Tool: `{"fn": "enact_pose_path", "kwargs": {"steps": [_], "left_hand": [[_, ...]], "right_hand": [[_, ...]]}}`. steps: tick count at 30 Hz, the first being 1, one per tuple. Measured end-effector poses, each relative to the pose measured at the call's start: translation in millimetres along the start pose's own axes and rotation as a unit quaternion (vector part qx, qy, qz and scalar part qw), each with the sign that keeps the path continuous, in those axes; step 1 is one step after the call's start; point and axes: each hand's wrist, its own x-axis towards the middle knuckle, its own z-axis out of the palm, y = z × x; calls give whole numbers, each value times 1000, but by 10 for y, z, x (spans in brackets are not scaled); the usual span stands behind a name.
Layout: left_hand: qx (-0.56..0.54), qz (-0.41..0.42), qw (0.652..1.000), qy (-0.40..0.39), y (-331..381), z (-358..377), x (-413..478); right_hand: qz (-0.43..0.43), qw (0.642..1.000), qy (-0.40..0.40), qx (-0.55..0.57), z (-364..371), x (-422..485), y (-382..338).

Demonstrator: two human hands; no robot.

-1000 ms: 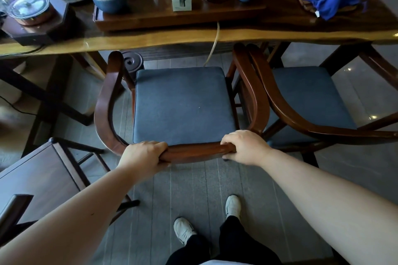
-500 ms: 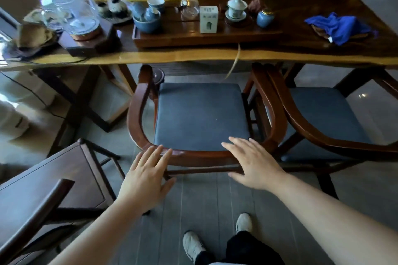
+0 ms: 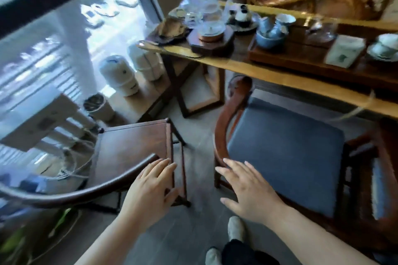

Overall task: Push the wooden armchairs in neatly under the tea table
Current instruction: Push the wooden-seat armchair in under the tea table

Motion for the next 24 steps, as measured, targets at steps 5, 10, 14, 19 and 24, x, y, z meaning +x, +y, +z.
{"fn": "enact_pose_path", "kwargs": {"steps": [5, 10, 14, 19, 24], "left_hand": [[-13, -122, 992, 29, -276, -282, -219], [15, -188, 982, 22, -553, -440, -381], [58, -187, 980, -25, -885, -558, -460], [85, -172, 977, -90, -1423, -668, -476], [113, -117, 976, -146, -2026, -528, -522]], "right_hand": [[-77, 996, -29, 39, 89, 508, -227], [-132, 986, -72, 72, 188, 938, -420], [-160, 979, -98, 79, 253, 1209, -599], [-165, 979, -99, 62, 414, 1429, -854], [-168, 977, -133, 15, 658, 1686, -1229]]}}
